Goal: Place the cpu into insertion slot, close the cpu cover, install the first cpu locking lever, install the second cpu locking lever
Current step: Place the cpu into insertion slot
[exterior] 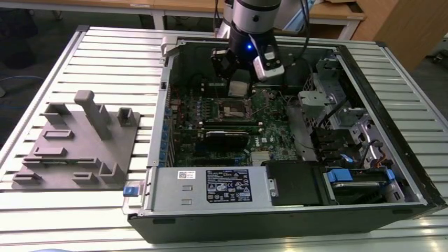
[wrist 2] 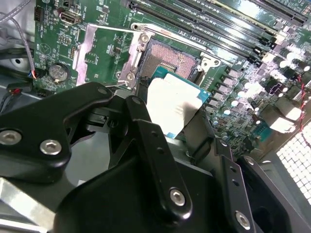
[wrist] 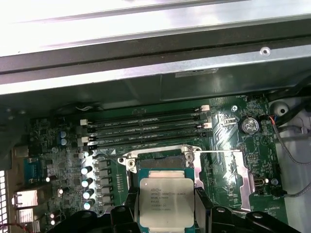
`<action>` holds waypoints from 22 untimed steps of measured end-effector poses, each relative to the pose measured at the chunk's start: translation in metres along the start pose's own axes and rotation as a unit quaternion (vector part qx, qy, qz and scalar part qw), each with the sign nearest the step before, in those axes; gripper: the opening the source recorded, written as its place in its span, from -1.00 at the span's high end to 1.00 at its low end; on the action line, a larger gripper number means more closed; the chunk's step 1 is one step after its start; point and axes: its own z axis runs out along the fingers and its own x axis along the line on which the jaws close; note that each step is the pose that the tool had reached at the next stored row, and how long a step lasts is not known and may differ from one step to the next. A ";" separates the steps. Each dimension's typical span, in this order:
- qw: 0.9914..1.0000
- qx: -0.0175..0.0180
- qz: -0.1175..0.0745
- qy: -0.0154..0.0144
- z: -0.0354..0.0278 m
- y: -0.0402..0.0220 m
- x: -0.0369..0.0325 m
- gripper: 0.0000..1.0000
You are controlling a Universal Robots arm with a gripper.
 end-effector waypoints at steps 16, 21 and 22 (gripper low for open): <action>1.000 0.000 0.019 -0.002 0.0008 -0.0001 0.0000 -0.08; 1.000 0.000 0.020 -0.002 0.0008 -0.0001 0.0000 -0.08; 1.000 0.000 0.021 -0.002 0.0009 -0.0001 0.0000 -0.08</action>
